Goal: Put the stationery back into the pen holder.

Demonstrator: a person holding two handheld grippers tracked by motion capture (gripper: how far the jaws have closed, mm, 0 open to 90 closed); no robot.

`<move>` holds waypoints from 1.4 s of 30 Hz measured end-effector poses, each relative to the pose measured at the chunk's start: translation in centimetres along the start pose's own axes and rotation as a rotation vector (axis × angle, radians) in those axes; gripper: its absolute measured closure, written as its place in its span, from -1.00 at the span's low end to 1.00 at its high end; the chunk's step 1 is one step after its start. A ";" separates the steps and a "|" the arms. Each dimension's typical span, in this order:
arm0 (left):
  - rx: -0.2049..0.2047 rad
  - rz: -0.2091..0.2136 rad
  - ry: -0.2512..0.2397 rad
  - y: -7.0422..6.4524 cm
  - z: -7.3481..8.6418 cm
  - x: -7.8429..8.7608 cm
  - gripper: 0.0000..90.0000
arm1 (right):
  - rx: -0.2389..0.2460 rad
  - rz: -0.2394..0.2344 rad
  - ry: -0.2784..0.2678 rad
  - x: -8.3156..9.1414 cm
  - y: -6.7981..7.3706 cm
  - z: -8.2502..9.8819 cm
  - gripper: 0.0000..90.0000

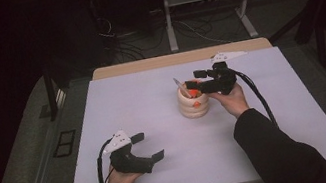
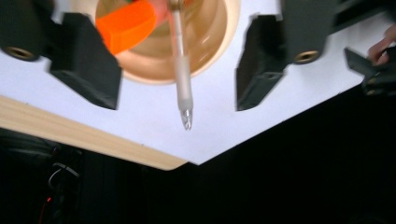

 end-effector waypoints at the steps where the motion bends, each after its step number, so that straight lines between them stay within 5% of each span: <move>1: 0.000 0.000 0.000 0.0 0.0 0.0 -1.00 | 0.002 -0.001 0.009 0.2 0.0 0.0 -0.44; 12: 0.001 -0.002 0.004 0.0 0.1 0.0 -1.00 | -0.033 -0.034 0.104 2.8 0.4 0.6 -0.98; 42: 0.007 -0.008 -0.001 0.2 0.1 0.1 -1.00 | -0.018 -0.008 0.128 9.8 3.2 3.9 -0.98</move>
Point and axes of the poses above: each handheld gripper's, and its own axes: x roughly backward along the jaws, z roughly out of its underside, y roughly to its left, the point moved 8 cm from there along -x, roughly forward along the jaws
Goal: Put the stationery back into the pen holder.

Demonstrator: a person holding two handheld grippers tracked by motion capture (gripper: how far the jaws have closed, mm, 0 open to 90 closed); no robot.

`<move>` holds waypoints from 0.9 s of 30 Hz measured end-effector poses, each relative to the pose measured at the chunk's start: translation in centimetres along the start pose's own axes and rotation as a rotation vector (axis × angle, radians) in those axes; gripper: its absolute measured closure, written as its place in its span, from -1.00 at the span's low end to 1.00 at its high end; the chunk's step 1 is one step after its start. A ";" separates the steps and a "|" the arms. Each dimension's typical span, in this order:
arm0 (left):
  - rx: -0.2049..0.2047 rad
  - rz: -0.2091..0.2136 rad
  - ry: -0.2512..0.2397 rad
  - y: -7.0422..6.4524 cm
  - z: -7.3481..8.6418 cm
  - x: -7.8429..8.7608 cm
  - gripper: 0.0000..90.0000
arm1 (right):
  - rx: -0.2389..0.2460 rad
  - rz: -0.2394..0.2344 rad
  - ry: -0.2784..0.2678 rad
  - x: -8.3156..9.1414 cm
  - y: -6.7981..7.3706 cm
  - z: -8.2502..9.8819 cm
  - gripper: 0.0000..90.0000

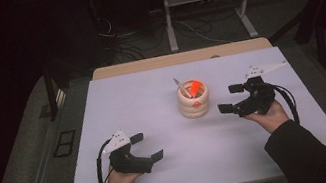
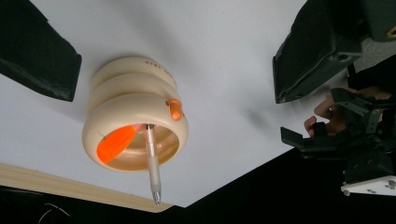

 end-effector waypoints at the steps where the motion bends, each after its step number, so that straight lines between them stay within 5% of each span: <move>1: 0.000 -0.001 -0.001 0.0 0.0 0.0 -1.00 | -0.001 0.000 0.000 0.1 0.1 0.2 -0.98; 27: 0.014 -0.019 -0.003 0.5 0.1 0.2 -1.00 | 0.001 0.035 0.013 2.3 0.8 6.1 -0.98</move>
Point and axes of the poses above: each handheld gripper's, and its own axes: x roughly backward along the jaws, z roughly out of its underside, y roughly to its left, the point moved 8 cm from there along -x, roughly forward along the jaws
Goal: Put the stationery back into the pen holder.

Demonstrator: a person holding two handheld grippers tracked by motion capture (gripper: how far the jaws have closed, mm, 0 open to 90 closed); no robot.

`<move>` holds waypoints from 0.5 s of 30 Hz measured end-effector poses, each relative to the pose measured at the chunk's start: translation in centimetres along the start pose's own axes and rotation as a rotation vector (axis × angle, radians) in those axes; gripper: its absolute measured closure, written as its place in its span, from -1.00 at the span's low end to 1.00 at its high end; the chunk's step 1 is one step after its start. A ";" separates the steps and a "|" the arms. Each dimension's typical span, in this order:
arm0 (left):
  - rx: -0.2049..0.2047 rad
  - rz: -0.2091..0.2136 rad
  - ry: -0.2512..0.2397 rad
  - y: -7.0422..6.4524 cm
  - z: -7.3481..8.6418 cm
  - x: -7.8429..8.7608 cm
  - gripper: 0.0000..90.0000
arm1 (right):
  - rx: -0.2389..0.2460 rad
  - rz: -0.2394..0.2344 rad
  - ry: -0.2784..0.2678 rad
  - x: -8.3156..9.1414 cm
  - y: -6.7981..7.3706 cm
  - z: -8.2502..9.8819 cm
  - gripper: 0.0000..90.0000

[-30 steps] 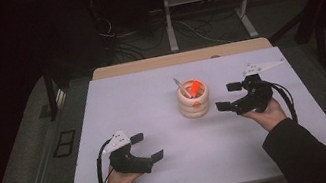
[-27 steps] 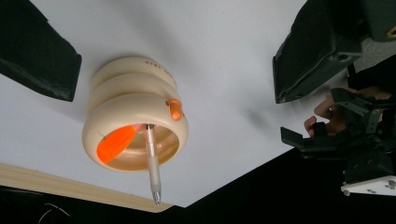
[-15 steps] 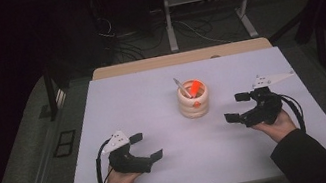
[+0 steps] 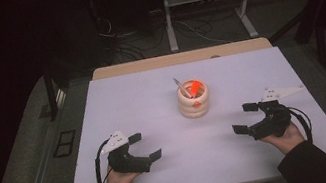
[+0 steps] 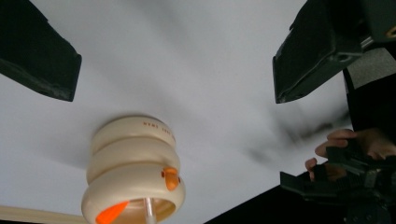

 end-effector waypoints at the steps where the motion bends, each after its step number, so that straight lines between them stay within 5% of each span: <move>1: -0.001 -0.002 0.001 0.0 0.0 0.0 -1.00 | 0.006 0.004 0.000 0.0 0.0 0.3 -0.98; 15: -0.006 0.001 0.011 -0.2 0.2 -0.1 -1.00 | 0.002 0.031 0.011 0.9 -0.3 3.3 -0.98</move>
Point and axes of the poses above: each handheld gripper's, and its own axes: x roughly backward along the jaws, z roughly out of its underside, y roughly to its left, the point moved 8 cm from there along -x, roughly forward along the jaws
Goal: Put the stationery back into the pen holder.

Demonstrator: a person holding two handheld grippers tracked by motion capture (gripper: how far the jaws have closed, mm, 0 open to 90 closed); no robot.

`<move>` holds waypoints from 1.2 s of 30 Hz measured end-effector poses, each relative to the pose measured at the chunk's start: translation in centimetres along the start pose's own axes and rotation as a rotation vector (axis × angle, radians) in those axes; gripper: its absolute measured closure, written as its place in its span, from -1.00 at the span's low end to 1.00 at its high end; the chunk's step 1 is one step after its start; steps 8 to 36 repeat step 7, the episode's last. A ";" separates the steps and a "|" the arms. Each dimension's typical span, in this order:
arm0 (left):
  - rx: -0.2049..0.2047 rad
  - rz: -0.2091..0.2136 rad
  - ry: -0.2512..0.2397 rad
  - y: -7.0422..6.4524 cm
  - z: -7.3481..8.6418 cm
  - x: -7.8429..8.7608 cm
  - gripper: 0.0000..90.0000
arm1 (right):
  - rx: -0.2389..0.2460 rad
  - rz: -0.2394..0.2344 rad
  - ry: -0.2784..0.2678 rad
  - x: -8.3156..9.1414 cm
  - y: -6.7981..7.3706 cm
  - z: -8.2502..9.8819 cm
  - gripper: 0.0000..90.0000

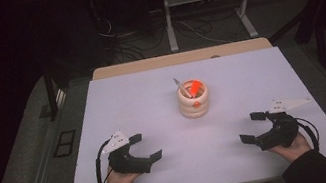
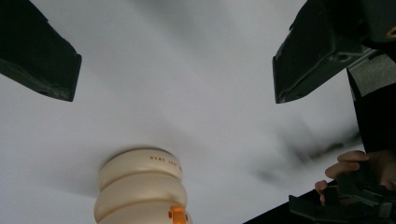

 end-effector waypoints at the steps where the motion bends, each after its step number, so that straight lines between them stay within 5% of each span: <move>1: -0.001 0.000 0.001 0.0 0.0 0.0 -1.00 | -0.005 -0.004 0.003 0.0 0.0 0.2 -0.98; 36: -0.006 0.005 0.002 -0.1 0.0 0.0 -1.00 | -0.014 -0.007 -0.009 0.2 -0.2 0.3 -0.98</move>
Point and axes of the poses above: each handheld gripper's, and its own axes: x roughly backward along the jaws, z roughly out of its underside, y roughly to its left, the point moved 8 cm from there along -x, roughly forward along the jaws
